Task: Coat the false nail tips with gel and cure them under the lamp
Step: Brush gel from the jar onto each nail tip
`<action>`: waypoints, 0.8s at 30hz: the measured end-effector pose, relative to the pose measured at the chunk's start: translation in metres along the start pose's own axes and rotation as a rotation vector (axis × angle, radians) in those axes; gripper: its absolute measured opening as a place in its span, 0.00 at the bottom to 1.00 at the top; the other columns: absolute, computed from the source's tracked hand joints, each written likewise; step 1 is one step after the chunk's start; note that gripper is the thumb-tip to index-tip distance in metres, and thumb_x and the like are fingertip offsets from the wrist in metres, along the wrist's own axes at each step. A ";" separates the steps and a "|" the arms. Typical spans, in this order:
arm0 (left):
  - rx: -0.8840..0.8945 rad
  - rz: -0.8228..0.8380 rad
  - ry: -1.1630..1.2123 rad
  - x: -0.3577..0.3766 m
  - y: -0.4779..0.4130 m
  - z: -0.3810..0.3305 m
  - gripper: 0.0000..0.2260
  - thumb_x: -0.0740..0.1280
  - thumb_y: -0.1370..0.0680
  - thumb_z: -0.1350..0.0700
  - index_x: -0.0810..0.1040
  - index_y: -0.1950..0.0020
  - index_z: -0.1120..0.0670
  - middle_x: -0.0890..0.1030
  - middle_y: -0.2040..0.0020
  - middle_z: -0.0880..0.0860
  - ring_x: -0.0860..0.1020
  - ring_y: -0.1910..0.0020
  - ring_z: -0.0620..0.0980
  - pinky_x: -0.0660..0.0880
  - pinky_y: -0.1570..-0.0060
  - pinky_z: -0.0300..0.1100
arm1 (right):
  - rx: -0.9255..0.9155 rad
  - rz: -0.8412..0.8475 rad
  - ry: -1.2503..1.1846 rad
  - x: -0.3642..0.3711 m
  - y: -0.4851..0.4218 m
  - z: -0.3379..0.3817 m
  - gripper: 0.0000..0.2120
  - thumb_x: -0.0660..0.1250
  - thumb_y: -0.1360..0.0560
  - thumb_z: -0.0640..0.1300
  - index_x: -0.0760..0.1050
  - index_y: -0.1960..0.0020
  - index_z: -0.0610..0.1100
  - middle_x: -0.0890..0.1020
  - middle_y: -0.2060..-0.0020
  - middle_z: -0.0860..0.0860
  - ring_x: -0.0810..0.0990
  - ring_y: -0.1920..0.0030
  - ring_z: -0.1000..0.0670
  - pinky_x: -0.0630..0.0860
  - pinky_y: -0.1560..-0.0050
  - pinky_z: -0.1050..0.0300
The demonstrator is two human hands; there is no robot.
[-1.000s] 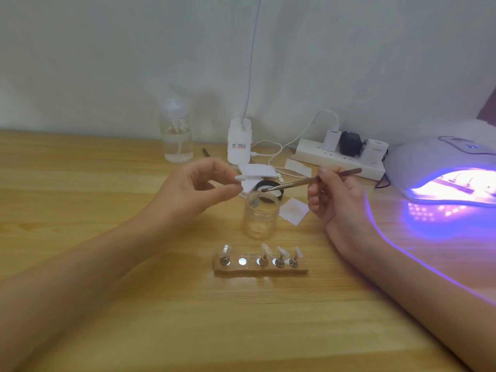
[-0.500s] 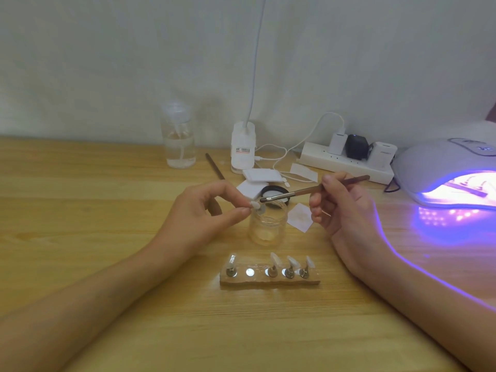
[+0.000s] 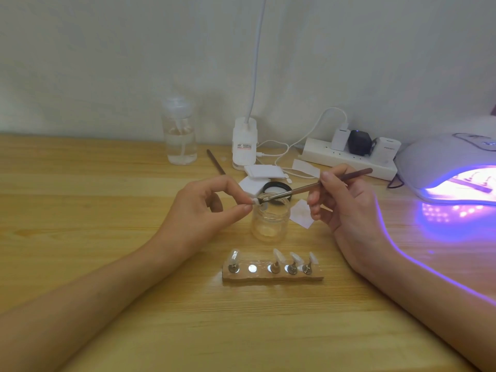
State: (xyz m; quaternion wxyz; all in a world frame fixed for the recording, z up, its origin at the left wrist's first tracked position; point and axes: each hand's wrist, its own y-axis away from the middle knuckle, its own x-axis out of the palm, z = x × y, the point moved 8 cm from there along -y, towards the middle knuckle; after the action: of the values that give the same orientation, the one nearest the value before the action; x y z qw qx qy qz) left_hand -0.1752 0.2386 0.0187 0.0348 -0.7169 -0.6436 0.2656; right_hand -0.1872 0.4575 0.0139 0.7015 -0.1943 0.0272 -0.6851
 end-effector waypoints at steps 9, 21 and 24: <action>0.005 0.013 0.017 0.001 0.000 0.002 0.05 0.76 0.30 0.54 0.81 0.62 0.47 0.83 0.60 0.45 0.67 0.71 0.43 0.68 0.65 0.31 | -0.005 -0.005 0.016 0.001 0.001 0.002 0.07 0.67 0.25 0.48 0.71 0.56 0.45 0.79 0.71 0.48 0.77 0.71 0.52 0.74 0.70 0.62; 0.011 0.008 0.003 0.001 0.000 -0.001 0.07 0.76 0.28 0.59 0.81 0.62 0.48 0.82 0.57 0.40 0.67 0.71 0.44 0.68 0.64 0.29 | 0.001 -0.030 -0.029 -0.003 0.000 0.001 0.05 0.65 0.22 0.44 0.71 0.55 0.45 0.79 0.70 0.48 0.77 0.71 0.53 0.74 0.70 0.63; 0.013 0.012 -0.001 0.001 0.001 -0.002 0.06 0.76 0.28 0.58 0.81 0.61 0.48 0.83 0.56 0.40 0.68 0.71 0.44 0.68 0.64 0.29 | -0.012 0.022 -0.039 0.003 0.001 0.004 0.07 0.66 0.25 0.47 0.71 0.56 0.45 0.80 0.70 0.48 0.77 0.70 0.52 0.74 0.70 0.62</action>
State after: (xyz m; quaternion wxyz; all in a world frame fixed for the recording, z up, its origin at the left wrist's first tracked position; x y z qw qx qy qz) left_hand -0.1736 0.2398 0.0201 0.0377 -0.7202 -0.6378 0.2704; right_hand -0.1853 0.4552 0.0182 0.7082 -0.2116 0.0199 -0.6733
